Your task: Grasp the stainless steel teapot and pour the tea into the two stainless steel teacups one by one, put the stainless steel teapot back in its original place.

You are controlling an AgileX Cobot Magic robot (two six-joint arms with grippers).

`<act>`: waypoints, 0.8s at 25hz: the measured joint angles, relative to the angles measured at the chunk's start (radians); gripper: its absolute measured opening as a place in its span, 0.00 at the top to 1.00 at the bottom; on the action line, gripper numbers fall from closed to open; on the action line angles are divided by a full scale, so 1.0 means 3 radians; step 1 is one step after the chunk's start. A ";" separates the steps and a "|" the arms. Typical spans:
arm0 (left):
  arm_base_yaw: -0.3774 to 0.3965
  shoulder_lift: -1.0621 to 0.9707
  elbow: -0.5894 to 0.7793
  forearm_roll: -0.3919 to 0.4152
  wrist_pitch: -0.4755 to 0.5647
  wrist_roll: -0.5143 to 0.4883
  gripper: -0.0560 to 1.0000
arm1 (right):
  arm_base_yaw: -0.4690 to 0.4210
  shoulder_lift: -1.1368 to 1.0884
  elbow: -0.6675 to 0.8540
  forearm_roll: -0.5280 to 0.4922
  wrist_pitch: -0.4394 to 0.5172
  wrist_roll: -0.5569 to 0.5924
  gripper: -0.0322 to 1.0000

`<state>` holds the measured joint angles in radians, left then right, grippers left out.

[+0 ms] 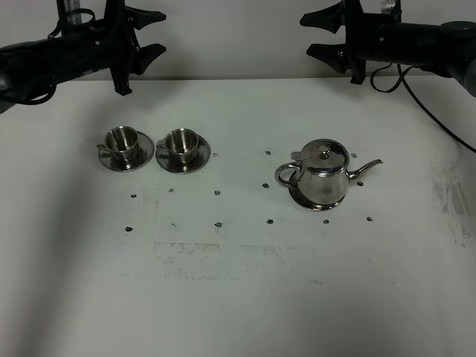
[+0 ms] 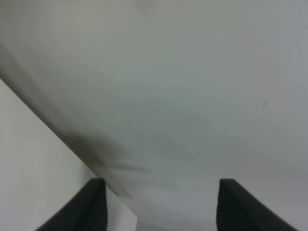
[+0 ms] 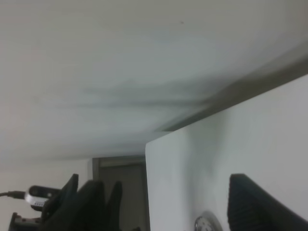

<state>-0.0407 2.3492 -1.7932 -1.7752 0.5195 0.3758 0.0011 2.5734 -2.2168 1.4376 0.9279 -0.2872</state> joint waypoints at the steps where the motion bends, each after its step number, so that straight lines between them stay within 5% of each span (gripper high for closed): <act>1: 0.0000 0.0000 0.0000 0.0000 0.0004 0.0000 0.43 | 0.0000 0.0000 0.0000 0.0000 0.0000 0.0000 0.46; 11: 0.0000 0.0000 -0.0003 0.0000 0.0067 0.0076 0.43 | 0.0000 0.0000 0.0000 -0.0003 0.0000 -0.0063 0.46; 17: 0.0000 0.0001 -0.0247 0.0009 0.0326 0.0763 0.47 | 0.0000 -0.0131 -0.0056 0.0070 0.0000 -0.1266 0.49; 20: 0.0000 -0.0019 -0.0523 0.0190 0.0486 0.1084 0.51 | 0.0000 -0.0367 -0.0146 -0.0217 0.0000 -0.1708 0.51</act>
<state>-0.0407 2.3435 -1.9500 -1.7181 0.6652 0.7010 0.0011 2.4632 -2.2607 1.3726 0.9279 -0.7997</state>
